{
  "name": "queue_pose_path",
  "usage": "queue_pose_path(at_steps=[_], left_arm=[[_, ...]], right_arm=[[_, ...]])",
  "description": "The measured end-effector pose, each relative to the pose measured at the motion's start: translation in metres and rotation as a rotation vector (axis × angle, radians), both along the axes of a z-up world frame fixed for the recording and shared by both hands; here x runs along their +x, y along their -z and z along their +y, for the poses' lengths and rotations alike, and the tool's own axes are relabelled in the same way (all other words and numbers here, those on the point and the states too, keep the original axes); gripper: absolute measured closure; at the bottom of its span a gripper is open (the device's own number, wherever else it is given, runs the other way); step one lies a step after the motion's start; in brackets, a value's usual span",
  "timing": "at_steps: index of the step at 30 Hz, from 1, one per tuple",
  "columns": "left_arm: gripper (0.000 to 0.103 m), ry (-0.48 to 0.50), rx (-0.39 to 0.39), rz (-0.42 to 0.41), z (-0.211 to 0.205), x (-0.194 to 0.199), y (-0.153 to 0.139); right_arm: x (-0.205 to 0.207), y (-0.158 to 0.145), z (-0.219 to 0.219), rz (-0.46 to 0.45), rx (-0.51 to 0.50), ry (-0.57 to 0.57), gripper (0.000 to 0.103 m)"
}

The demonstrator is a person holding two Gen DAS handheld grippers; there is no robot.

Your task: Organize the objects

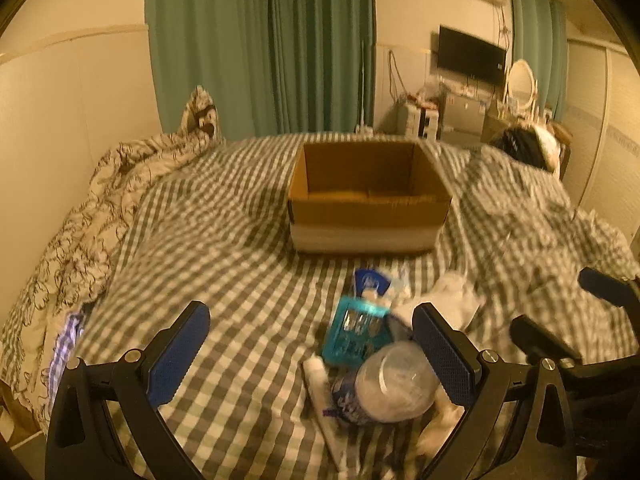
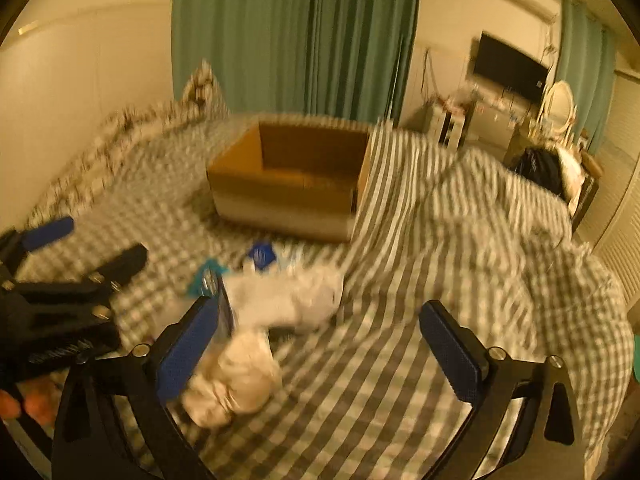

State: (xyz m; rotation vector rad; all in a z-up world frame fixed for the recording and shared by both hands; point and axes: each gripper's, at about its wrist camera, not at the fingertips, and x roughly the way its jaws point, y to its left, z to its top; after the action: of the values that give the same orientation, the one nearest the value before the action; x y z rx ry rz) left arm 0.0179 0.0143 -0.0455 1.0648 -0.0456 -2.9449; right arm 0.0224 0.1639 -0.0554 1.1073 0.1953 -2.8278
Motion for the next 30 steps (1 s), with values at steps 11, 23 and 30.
queue_pose_path(at_steps=[11, 23, 30], left_arm=[[0.0, 0.013, -0.032, -0.107, -0.002, 0.0, 0.04], [0.0, 0.17, -0.086, -0.127, 0.038, 0.012, 0.052], [0.003, 0.202, -0.135, -0.178, 0.058, -0.008, 0.085]], right_arm=[[-0.01, 0.053, -0.002, -0.198, -0.084, -0.136, 0.087], [0.004, -0.013, 0.034, -0.002, -0.102, -0.037, 0.098], [-0.003, -0.01, 0.04, -0.018, -0.106, -0.036, 0.098]])
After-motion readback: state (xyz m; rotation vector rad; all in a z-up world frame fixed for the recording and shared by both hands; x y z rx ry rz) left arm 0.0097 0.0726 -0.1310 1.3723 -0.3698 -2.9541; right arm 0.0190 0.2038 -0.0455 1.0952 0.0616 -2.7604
